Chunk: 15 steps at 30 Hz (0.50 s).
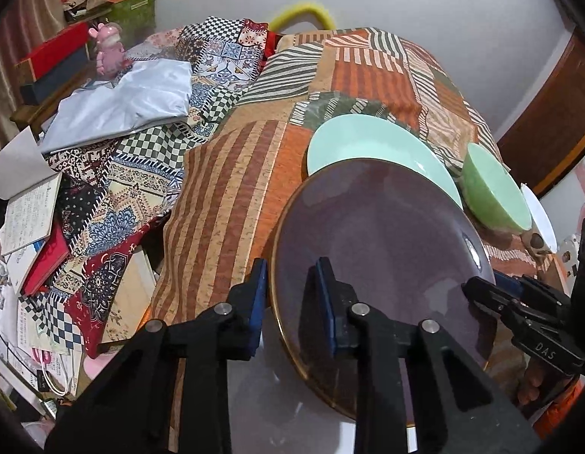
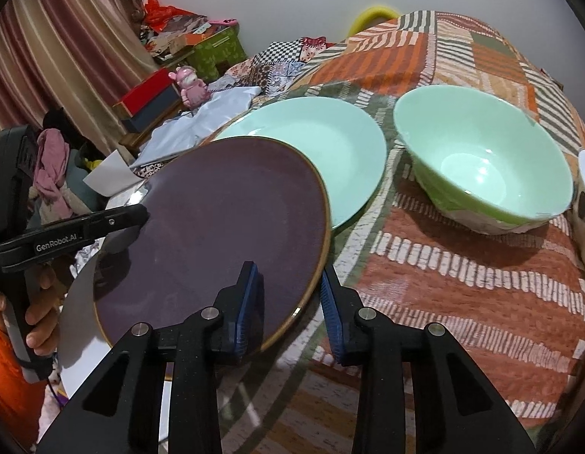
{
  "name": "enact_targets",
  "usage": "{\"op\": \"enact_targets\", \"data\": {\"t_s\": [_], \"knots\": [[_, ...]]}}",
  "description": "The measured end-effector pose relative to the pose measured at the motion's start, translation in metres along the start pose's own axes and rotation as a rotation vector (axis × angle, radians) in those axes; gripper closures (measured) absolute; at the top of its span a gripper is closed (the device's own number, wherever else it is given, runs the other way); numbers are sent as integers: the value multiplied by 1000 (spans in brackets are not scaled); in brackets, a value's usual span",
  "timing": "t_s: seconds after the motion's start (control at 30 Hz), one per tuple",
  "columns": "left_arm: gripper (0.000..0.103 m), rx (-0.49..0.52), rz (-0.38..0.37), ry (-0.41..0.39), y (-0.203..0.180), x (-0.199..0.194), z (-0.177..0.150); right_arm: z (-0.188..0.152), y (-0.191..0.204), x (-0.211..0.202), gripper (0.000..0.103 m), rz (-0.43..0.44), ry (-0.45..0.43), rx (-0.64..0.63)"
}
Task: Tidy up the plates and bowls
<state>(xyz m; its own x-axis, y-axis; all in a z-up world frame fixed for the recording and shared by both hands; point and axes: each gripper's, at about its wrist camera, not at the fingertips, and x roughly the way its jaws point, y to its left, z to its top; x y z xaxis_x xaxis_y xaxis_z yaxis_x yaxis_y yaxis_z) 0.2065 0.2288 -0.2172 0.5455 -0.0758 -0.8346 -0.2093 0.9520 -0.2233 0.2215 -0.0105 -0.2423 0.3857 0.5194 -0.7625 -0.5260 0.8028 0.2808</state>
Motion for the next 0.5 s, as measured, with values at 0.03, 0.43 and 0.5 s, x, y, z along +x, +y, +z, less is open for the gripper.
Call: {"op": "enact_targets", "data": {"t_s": [0.03, 0.43, 0.5], "knots": [[77, 2, -4, 2, 0, 0, 0, 0, 1, 1, 73, -1, -1, 3], [77, 30, -8, 4, -9, -5, -3, 0, -2, -6, 73, -22, -10, 10], [77, 32, -18, 2, -11, -7, -4, -1, -3, -8, 73, -22, -10, 15]]}}
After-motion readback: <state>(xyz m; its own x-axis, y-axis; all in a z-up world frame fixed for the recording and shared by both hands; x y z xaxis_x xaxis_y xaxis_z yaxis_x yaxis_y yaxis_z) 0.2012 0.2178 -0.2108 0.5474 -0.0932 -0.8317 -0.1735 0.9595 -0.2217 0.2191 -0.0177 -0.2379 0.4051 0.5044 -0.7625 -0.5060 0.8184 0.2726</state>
